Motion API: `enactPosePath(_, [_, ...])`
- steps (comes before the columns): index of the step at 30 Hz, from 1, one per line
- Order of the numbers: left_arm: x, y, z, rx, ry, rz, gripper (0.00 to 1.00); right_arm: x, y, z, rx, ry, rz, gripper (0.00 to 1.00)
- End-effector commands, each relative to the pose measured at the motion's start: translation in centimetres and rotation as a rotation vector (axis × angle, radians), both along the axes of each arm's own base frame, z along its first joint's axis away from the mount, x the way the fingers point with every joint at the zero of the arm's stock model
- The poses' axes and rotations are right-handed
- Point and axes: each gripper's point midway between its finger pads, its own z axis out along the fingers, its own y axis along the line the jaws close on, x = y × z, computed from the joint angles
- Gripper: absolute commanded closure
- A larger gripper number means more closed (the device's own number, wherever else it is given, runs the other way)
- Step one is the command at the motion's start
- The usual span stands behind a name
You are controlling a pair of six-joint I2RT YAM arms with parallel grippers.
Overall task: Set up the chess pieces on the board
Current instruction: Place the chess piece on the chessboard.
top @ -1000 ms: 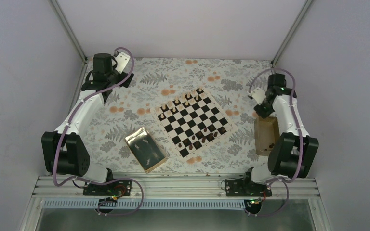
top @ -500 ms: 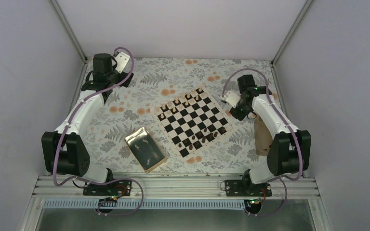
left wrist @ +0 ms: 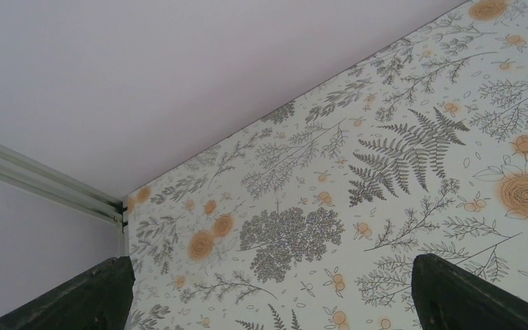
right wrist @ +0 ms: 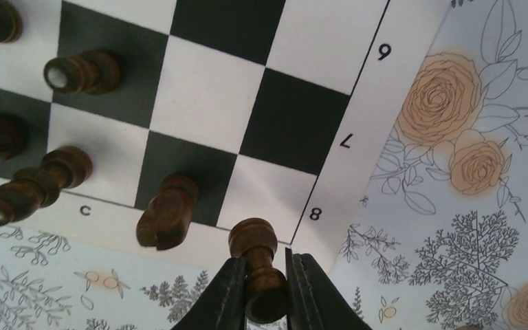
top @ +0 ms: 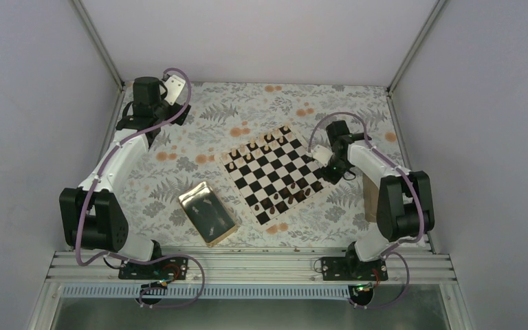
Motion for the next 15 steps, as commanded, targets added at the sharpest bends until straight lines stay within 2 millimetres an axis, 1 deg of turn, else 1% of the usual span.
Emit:
enactPosePath(1, [0.2, -0.3, 0.9, -0.017, -0.030, -0.005, 0.00, 0.9, 0.7, -0.7, 0.012, -0.019, -0.016, 0.85])
enactPosePath(8, [0.1, -0.3, 0.9, -0.016, -0.028, -0.007, 0.00, 0.9, 0.5, -2.0, -0.008, -0.006, -0.018, 0.85])
enactPosePath(15, [0.1, -0.5, 0.6, -0.022, -0.021, -0.011, 0.00, 0.4, 0.0, -2.8, -0.036, 0.008, -0.025, 0.84])
